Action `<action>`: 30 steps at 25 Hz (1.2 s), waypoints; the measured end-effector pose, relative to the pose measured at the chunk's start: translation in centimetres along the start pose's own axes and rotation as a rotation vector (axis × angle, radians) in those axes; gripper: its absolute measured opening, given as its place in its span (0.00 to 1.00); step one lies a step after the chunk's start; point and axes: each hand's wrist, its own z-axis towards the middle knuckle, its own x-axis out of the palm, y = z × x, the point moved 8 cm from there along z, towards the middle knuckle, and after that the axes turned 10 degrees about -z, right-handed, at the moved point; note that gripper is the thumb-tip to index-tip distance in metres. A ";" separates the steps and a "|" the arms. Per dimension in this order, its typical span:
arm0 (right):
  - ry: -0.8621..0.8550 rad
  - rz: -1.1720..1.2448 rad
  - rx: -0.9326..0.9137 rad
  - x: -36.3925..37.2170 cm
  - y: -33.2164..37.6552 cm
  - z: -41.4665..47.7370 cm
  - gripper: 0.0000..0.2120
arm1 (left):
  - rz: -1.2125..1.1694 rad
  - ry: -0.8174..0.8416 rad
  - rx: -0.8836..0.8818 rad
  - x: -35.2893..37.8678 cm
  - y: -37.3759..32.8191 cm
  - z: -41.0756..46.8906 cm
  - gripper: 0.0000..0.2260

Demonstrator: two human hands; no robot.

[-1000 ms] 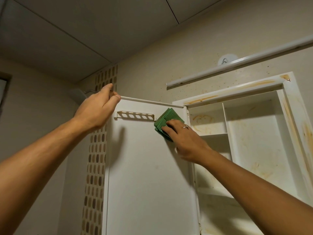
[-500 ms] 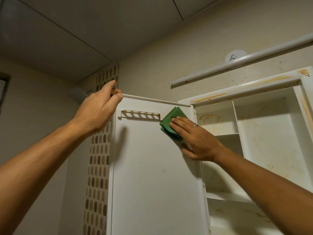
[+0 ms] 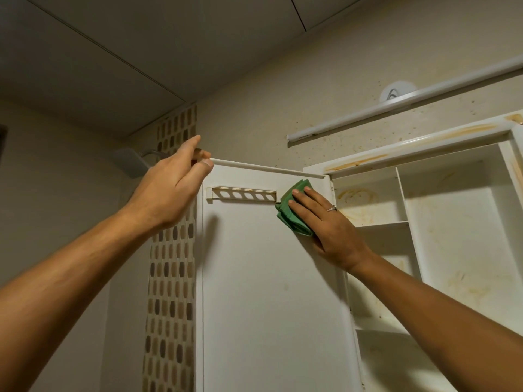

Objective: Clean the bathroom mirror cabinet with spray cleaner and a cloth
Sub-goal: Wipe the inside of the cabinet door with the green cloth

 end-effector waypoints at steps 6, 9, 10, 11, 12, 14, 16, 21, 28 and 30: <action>-0.154 0.389 0.684 1.6 3.9 -1.1 0.30 | -0.054 0.017 0.014 0.0 0.2 0.1 0.33; -0.280 0.331 1.025 0.3 8.5 0.0 0.23 | -0.089 0.067 0.005 0.0 0.2 -0.5 0.34; -0.285 0.308 1.055 -0.3 9.4 0.7 0.23 | -0.109 0.100 0.000 0.3 0.4 -0.8 0.34; -0.277 0.300 1.049 -0.8 10.2 1.4 0.23 | -0.138 0.130 -0.004 0.6 0.4 -1.2 0.34; -0.266 0.299 1.026 -1.3 11.1 2.2 0.23 | -0.187 0.147 -0.010 0.7 0.5 -1.8 0.34; -0.243 0.310 0.959 -2.5 13.3 3.9 0.24 | -0.325 0.169 -0.030 0.7 0.6 -3.3 0.35; -0.217 0.327 0.851 -3.5 15.6 5.4 0.24 | -0.477 0.190 -0.067 0.7 0.9 -4.7 0.35; -0.137 0.358 0.545 -2.8 17.3 6.3 0.30 | -0.644 0.198 -0.123 1.3 3.3 -6.3 0.37; -0.087 0.265 0.145 -1.0 13.1 1.6 0.27 | -0.731 0.183 -0.103 2.3 4.1 -7.4 0.31; -0.070 0.242 0.238 0.3 7.5 -0.6 0.29 | -0.701 0.205 -0.109 2.4 4.0 -7.5 0.32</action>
